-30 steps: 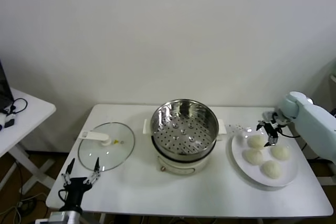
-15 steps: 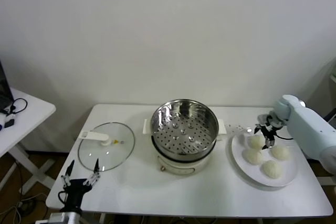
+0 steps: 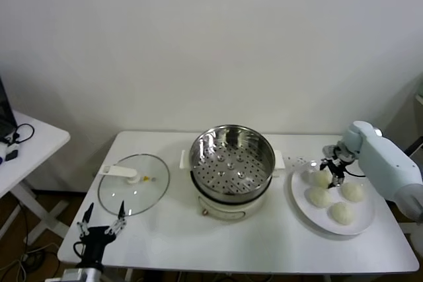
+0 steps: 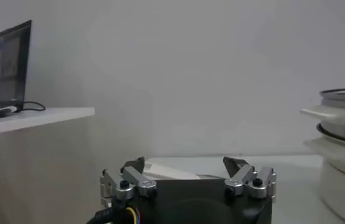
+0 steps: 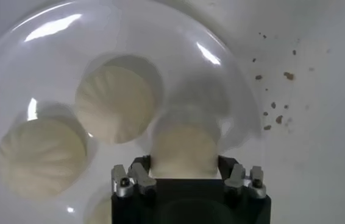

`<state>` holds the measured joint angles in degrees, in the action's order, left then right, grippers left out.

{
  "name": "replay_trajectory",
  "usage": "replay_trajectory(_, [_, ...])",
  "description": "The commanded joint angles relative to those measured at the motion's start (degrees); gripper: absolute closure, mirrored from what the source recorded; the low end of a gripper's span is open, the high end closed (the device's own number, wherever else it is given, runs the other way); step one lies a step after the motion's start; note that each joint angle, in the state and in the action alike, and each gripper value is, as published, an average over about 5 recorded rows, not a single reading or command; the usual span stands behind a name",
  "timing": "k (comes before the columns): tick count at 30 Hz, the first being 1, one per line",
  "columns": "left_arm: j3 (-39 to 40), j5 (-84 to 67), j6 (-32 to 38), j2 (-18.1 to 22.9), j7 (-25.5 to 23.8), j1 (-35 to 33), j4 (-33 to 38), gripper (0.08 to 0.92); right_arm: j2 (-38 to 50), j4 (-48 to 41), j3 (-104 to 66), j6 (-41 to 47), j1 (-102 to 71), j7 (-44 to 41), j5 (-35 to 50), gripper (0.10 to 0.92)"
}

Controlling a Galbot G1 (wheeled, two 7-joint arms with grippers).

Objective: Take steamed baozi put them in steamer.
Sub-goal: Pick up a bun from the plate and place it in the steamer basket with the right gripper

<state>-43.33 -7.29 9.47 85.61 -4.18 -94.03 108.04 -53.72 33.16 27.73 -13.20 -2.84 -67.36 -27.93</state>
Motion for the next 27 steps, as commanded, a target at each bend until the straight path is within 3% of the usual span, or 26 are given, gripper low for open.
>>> replay_trajectory(1, [0.10, 0.04, -0.03, 0.15, 0.02, -0.09, -0.03, 0.177, -0.35, -0.24, -0.92, -0.32, 0.15, 0.00, -0.64, 0.330])
replay_trajectory(7, [-0.02, 0.07, 0.03, 0.08, 0.02, -0.33, 0.03, 0.177, 1.15, 4.09, 0.28, -2.54, 2.84, -0.28, -0.53, 0.338])
replay_trajectory(19, [0.01, 0.70, 0.17, -0.01, -0.04, -0.80, 0.28, 0.177, 9.74, 32.63, 14.57, -9.67, 20.43, -0.96, 3.37, 0.336])
replay_trajectory(27, [0.18, 1.20, 0.15, 0.08, -0.05, -1.27, 0.58, 0.177, 8.29, 44.14, 20.28, -11.89, 29.46, -1.11, 4.03, 0.330])
